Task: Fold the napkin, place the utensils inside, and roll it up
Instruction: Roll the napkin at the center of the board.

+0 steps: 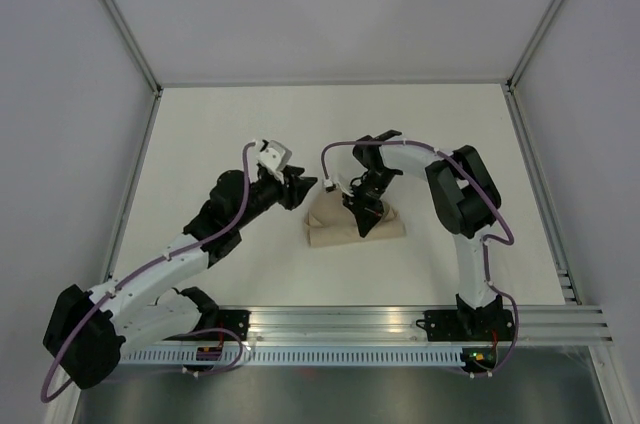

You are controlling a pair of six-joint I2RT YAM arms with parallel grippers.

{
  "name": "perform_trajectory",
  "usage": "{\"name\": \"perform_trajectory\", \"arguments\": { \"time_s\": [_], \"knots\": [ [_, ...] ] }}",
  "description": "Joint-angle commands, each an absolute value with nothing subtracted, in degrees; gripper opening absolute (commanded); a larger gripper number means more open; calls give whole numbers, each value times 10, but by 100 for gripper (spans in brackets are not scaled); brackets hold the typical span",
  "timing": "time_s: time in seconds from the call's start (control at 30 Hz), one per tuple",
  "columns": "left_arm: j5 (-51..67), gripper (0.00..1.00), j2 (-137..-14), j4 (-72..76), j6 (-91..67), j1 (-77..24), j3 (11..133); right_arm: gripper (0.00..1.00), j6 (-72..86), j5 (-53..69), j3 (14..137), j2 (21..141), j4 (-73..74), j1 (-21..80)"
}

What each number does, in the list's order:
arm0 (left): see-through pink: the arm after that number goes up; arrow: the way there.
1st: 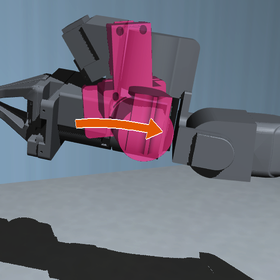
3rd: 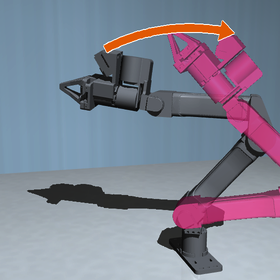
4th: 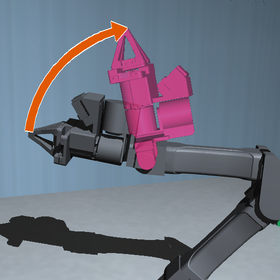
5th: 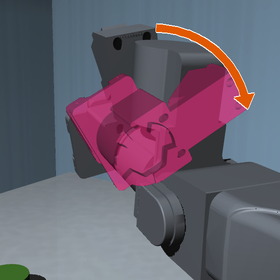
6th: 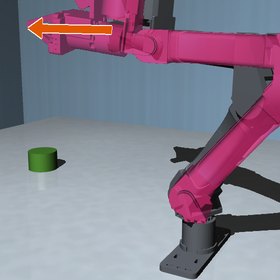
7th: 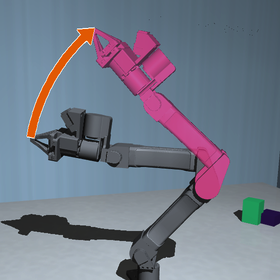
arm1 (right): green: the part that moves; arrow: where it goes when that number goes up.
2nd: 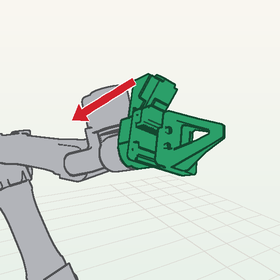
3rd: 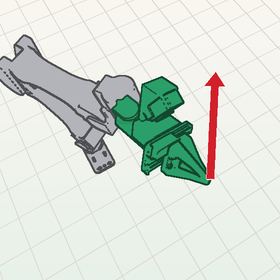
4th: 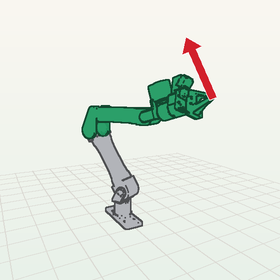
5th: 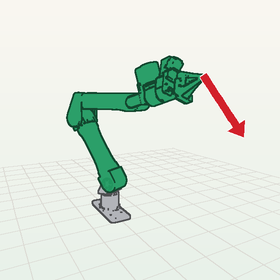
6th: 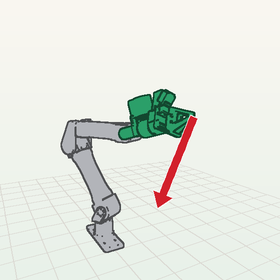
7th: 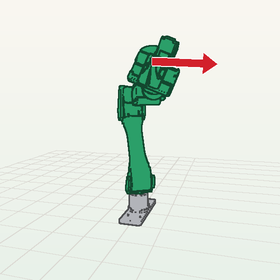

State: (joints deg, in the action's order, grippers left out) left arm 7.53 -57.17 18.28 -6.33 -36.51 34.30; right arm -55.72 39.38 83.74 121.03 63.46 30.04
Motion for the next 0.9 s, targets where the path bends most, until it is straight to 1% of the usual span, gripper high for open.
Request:
{"name": "perform_trajectory", "arguments": {
  "time_s": [0.0, 0.2, 0.27, 0.5, 0.7, 0.87],
  "knots": [
    [7, 48, -596, 170, 50, -439, 359, 3, -570, 326, 858, 1275, 586, 300],
    [-42, 49, -647, 131, 118, -532, 389, 3, -559, 320, 880, 1297, 587, 299],
    [-46, 49, -673, 121, 129, -549, 397, 3, -557, 318, 882, 1302, 587, 298],
    [-76, 50, -801, 83, 183, -623, 440, 4, -551, 318, 889, 1311, 587, 298],
    [-95, 50, -882, 112, 207, -635, 451, 6, -550, 316, 891, 1314, 591, 296],
    [-97, 52, -913, 139, 223, -635, 451, 7, -549, 315, 894, 1318, 591, 294]
  ]
}}
